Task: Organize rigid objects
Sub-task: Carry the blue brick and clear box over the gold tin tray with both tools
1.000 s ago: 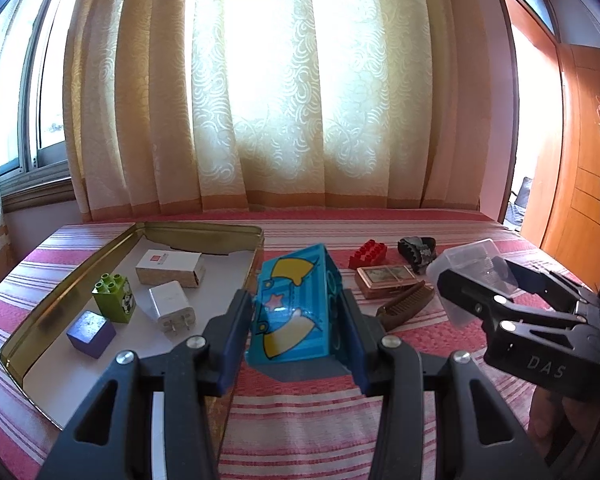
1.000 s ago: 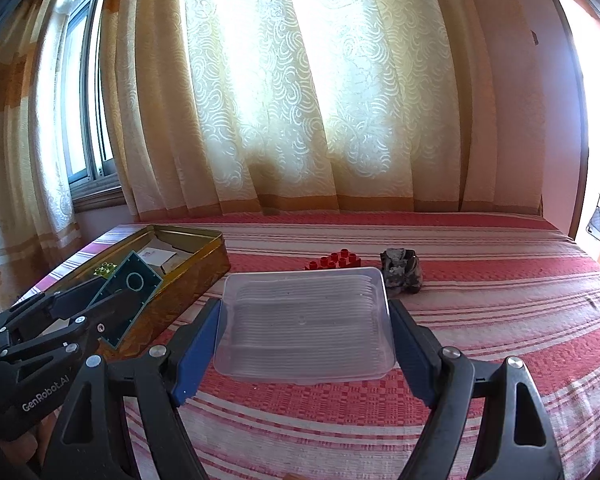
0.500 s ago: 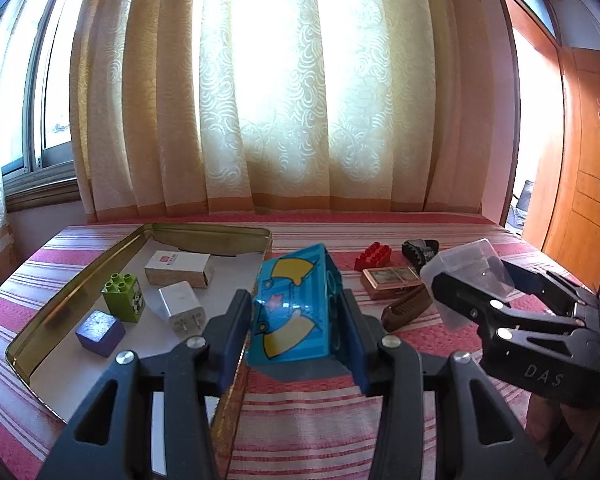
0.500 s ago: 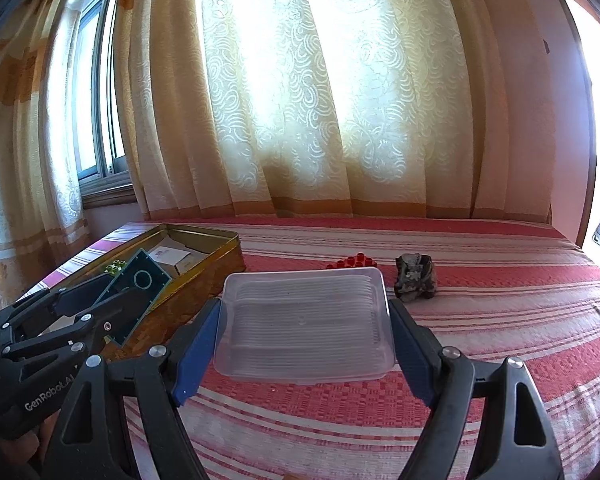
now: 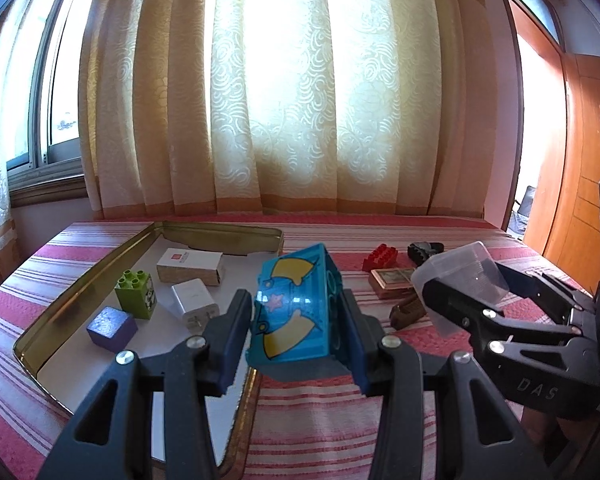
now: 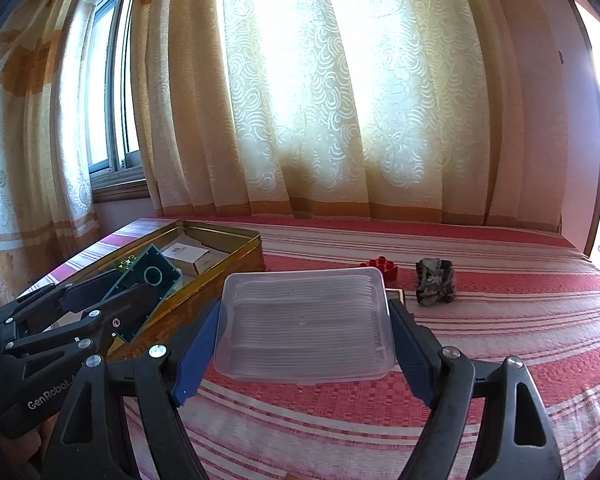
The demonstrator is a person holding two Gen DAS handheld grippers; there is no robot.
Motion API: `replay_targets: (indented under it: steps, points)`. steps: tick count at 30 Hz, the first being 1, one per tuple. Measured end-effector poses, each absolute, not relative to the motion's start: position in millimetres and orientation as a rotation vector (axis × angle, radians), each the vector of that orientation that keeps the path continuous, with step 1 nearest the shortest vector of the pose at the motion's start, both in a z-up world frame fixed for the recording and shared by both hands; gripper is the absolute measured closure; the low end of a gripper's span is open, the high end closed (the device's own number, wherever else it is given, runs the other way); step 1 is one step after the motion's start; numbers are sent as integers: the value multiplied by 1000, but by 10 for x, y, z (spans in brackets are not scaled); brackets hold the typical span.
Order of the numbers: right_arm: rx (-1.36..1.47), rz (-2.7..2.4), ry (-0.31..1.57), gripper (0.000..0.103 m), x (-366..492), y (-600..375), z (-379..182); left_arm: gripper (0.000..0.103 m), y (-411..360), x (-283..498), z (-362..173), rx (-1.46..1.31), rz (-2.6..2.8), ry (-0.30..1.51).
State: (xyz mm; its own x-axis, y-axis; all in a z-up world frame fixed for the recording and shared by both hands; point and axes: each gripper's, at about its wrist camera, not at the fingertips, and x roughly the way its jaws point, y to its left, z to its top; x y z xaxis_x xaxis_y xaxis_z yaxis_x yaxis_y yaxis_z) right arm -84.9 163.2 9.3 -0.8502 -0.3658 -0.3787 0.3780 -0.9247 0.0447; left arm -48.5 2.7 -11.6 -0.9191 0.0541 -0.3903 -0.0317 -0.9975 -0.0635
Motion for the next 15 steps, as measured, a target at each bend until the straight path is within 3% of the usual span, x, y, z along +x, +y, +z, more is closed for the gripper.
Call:
replay_targets:
  steps: [15]
  points:
    - [536,-2664,63,21,-820,1481,85,59,-109,-448,-117,-601,3049,-113]
